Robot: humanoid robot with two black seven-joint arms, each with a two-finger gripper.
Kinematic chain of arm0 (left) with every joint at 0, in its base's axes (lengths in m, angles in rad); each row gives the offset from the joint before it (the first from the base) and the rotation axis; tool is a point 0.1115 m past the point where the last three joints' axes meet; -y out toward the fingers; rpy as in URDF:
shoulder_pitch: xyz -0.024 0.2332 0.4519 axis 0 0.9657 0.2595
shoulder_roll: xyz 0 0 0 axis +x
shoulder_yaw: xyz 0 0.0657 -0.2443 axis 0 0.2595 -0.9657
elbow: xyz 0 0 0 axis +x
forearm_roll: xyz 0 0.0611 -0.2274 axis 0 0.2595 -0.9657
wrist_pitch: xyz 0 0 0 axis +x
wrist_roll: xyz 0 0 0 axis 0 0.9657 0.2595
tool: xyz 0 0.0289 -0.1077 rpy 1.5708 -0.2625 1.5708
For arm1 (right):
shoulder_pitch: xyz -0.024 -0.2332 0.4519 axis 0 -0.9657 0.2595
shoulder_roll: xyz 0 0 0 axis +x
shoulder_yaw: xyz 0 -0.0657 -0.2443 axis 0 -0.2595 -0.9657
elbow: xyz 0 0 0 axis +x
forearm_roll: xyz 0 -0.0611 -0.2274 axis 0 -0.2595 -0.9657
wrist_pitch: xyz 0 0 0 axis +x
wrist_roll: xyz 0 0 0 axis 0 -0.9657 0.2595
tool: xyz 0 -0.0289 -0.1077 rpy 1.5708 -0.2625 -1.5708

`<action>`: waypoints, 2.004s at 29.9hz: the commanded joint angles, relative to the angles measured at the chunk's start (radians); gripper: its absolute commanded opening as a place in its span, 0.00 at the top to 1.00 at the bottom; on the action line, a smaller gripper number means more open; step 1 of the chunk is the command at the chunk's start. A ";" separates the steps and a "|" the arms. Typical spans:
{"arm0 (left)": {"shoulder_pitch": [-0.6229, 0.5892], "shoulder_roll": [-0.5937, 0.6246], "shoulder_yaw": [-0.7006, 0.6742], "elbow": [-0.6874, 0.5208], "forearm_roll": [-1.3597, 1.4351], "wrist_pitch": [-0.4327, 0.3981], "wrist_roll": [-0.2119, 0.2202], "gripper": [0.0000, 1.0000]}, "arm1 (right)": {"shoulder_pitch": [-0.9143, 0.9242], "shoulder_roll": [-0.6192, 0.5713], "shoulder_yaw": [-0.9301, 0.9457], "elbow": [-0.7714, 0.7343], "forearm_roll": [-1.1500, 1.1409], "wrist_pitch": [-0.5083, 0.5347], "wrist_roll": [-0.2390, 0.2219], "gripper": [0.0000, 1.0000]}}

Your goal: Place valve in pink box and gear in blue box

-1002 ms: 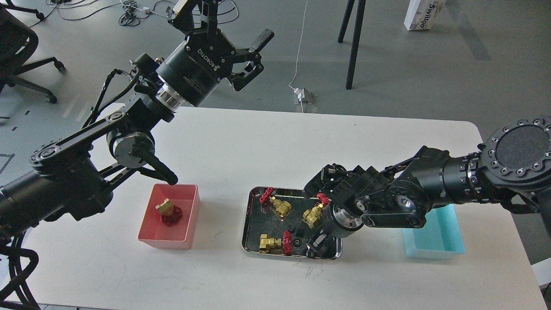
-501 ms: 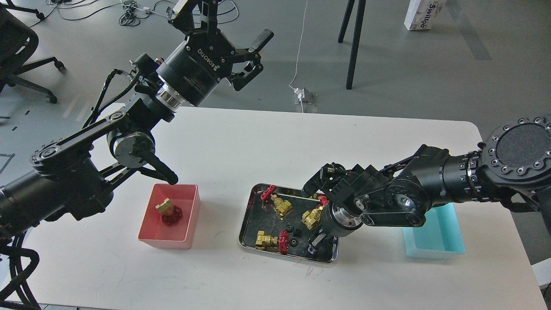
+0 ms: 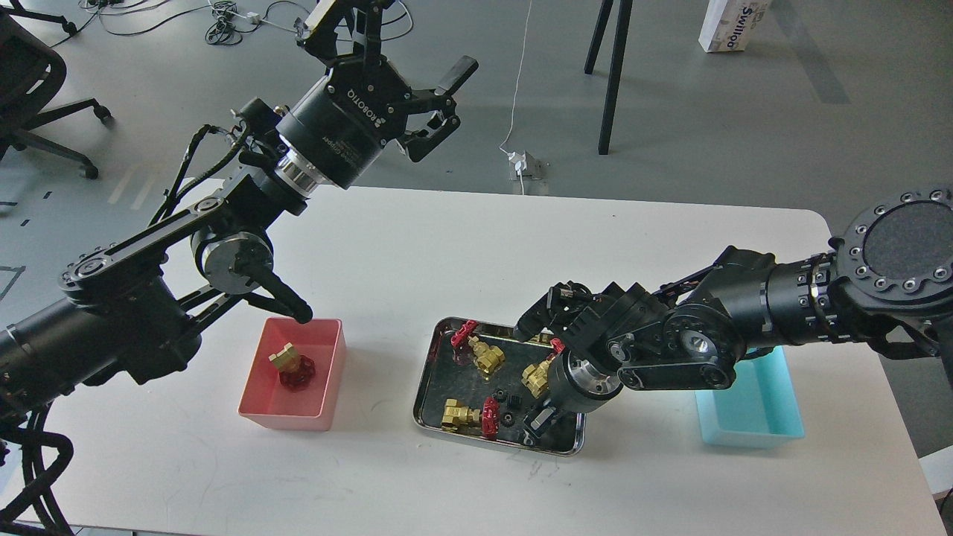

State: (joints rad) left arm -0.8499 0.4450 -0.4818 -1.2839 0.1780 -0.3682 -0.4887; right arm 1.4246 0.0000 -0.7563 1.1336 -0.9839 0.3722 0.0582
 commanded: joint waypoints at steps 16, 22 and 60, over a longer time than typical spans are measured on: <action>-0.001 -0.012 -0.001 0.000 0.000 0.002 0.000 0.01 | 0.157 -0.265 0.126 0.190 0.071 0.001 0.000 0.83; -0.001 -0.019 -0.001 0.000 0.000 0.002 0.000 0.01 | 0.209 -0.497 0.137 0.322 0.070 0.002 0.000 0.83; -0.005 -0.046 0.002 0.073 0.041 -0.001 0.000 0.01 | -0.202 -1.060 0.541 0.333 0.092 -0.194 -0.003 0.01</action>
State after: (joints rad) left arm -0.8493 0.3833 -0.4755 -1.2552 0.2094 -0.3641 -0.4887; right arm 1.2226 -1.0608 -0.3642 1.4777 -0.9607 0.2210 0.0486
